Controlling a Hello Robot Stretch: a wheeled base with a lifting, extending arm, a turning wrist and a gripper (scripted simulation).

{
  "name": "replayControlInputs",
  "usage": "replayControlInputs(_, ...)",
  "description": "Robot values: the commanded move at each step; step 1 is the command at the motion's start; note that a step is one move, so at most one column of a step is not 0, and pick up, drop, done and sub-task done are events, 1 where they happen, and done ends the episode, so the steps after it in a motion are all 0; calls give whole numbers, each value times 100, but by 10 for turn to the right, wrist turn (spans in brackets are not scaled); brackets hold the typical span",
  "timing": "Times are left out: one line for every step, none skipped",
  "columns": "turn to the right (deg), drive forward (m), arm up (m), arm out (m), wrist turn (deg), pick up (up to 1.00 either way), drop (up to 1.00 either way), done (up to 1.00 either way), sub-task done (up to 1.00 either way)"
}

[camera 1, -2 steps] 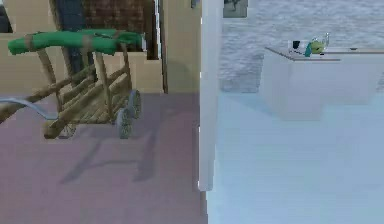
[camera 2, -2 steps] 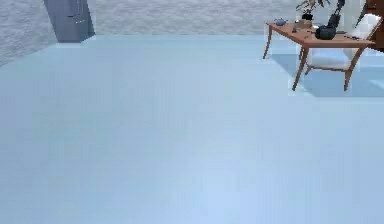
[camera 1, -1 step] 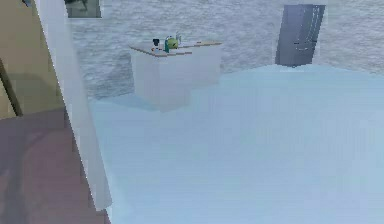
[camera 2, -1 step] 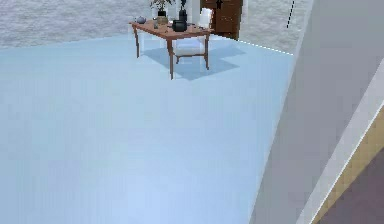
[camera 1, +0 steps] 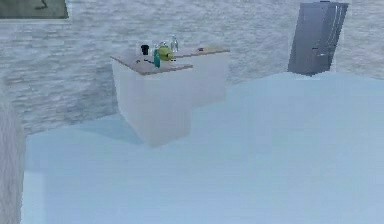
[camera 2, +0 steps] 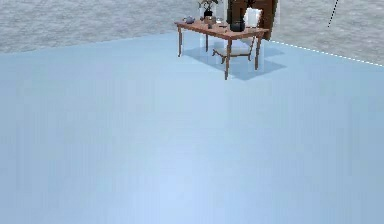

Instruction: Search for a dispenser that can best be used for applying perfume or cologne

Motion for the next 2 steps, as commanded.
replayControlInputs(0,40,0,0,0,0,0,0,0)
replayControlInputs(-300,0,0,0,0,0,0,0,0)
